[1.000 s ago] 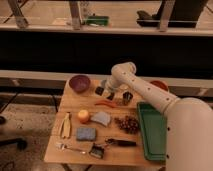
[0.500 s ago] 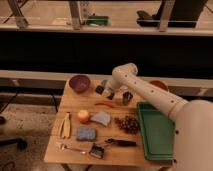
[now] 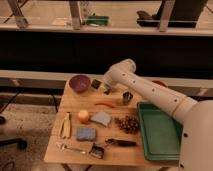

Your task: Place eraser in plastic cup

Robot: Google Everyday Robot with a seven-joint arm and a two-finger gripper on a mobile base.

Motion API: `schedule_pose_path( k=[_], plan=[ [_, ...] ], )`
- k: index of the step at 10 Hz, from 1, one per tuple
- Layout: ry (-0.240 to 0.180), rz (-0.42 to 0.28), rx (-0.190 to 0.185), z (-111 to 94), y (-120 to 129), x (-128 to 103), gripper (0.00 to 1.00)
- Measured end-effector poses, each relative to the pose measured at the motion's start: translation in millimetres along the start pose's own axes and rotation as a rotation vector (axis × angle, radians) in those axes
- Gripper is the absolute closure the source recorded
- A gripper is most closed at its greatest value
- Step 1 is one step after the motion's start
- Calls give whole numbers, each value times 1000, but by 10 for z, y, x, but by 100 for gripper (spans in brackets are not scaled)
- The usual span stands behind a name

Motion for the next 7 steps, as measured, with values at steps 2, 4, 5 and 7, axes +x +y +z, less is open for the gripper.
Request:
schedule_pose_path(
  k=[2, 4, 5, 7],
  plan=[
    [-7, -43, -45, 160, -184, -38, 100],
    [0, -91, -79, 301, -378, -90, 100],
    [12, -105, -85, 329, -474, -84, 100],
    [44, -117, -89, 359, -620, -12, 100]
  ],
)
